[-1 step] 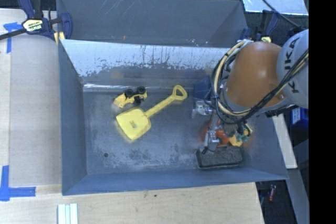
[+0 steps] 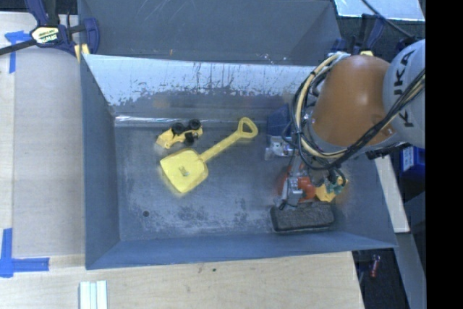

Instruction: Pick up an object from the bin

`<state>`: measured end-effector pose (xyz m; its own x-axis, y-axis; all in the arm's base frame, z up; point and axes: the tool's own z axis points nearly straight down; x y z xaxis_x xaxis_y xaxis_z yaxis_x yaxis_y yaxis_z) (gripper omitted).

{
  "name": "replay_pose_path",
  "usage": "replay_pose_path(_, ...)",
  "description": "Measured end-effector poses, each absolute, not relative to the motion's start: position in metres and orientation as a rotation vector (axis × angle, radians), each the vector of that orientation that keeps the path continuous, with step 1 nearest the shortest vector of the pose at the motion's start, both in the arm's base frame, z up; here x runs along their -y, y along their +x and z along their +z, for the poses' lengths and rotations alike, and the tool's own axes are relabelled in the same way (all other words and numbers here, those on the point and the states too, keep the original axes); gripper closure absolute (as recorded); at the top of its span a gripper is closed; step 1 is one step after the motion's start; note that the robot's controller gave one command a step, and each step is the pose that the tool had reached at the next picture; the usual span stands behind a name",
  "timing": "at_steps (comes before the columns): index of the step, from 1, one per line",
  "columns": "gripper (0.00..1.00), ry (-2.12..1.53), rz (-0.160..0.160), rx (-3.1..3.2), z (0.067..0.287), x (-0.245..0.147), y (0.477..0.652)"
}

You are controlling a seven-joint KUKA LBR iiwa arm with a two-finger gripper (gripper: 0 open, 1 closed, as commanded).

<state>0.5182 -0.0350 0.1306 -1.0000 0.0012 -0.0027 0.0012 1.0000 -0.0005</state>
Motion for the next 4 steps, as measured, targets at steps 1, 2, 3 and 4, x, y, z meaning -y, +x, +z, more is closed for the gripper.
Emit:
replay_pose_path(1,0.0,-0.263,0.005,-3.124,0.072,0.106,0.497)
replay_pose_path(2,0.0,-0.531,-0.002,-3.086,0.122,0.103,0.488)
replay_pose_path(3,0.0,-0.296,0.004,-3.117,0.078,0.105,0.497)
replay_pose_path(4,0.0,-0.526,0.001,-3.084,0.072,0.105,0.493)
